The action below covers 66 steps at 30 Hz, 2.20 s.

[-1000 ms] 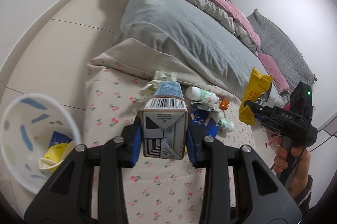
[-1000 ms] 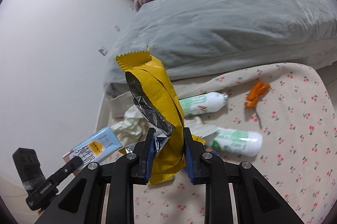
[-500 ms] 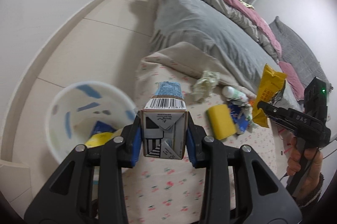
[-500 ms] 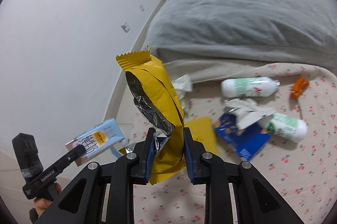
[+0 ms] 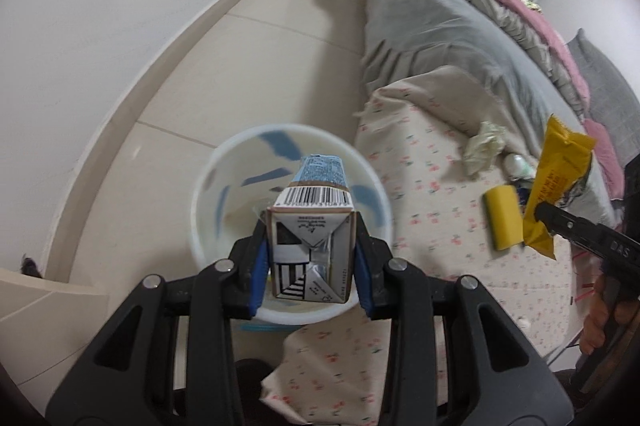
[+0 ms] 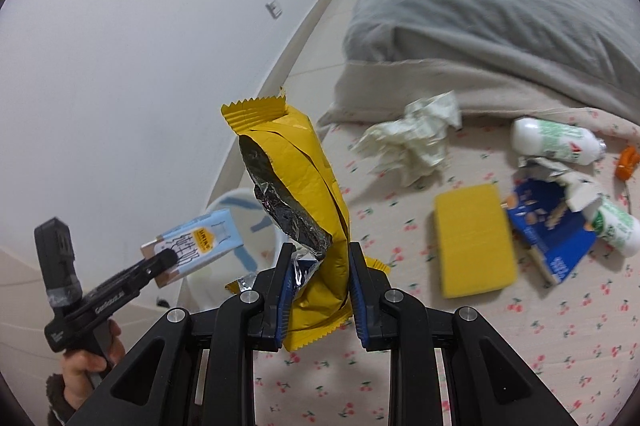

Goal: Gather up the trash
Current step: 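Carry both items to the bin while the left tool releases the carton inside, then open the right tool to drop the yellow wrapper into the bin, then grasp the torn white wrapper with the right tool while the left tool grasps the crumpled tissue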

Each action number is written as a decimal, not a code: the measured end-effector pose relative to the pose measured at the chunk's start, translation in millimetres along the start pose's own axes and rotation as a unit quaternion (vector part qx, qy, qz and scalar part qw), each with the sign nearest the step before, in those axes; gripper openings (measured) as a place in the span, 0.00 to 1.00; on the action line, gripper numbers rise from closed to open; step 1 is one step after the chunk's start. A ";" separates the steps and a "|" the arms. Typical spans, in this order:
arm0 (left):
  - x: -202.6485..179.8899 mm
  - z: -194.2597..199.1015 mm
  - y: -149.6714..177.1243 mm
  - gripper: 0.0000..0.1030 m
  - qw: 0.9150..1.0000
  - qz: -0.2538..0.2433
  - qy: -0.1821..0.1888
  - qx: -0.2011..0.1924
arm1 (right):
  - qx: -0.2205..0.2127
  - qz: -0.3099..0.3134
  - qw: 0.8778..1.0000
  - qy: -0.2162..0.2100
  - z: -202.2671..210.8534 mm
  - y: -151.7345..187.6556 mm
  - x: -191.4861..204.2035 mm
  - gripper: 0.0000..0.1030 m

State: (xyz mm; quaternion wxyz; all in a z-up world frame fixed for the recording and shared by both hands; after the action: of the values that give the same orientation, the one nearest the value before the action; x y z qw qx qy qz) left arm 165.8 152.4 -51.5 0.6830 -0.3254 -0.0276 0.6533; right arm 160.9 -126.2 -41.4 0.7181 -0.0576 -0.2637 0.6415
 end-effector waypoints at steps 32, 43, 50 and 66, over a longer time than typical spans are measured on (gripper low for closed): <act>56.3 20.2 6.4 0.84 0.986 -0.009 -0.167 0.020 | 0.074 0.065 0.994 -0.043 -104.3 6.4 90.3 0.28; 58.0 21.6 7.7 0.85 0.986 -0.007 -0.166 0.020 | 0.058 0.039 0.996 -0.063 -101.7 2.0 83.6 0.67; 52.0 20.7 8.0 0.85 0.987 -0.012 -0.161 0.021 | 0.044 0.044 0.996 -0.057 -84.3 1.8 73.2 0.68; 22.5 7.0 11.1 0.85 0.994 -0.010 -0.106 0.037 | 0.011 0.049 0.998 0.032 -17.3 11.0 -6.2 0.68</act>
State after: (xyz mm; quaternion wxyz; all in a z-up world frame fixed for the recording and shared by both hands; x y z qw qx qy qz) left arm 156.2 175.0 -60.1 0.6945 -0.2286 -0.0789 0.6776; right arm 158.7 -125.9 -62.7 0.6948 -0.0831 -0.2301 0.6763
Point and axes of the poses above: each gripper's, at about its wrist camera, not at the fingertips, and z roughly against the way its jaws point, x to its left, y to its underside, the point moved 2 cm from there along -z, roughly the way its jaws point, and after that the axes turned 9 degrees about y, right-handed, at the moved point
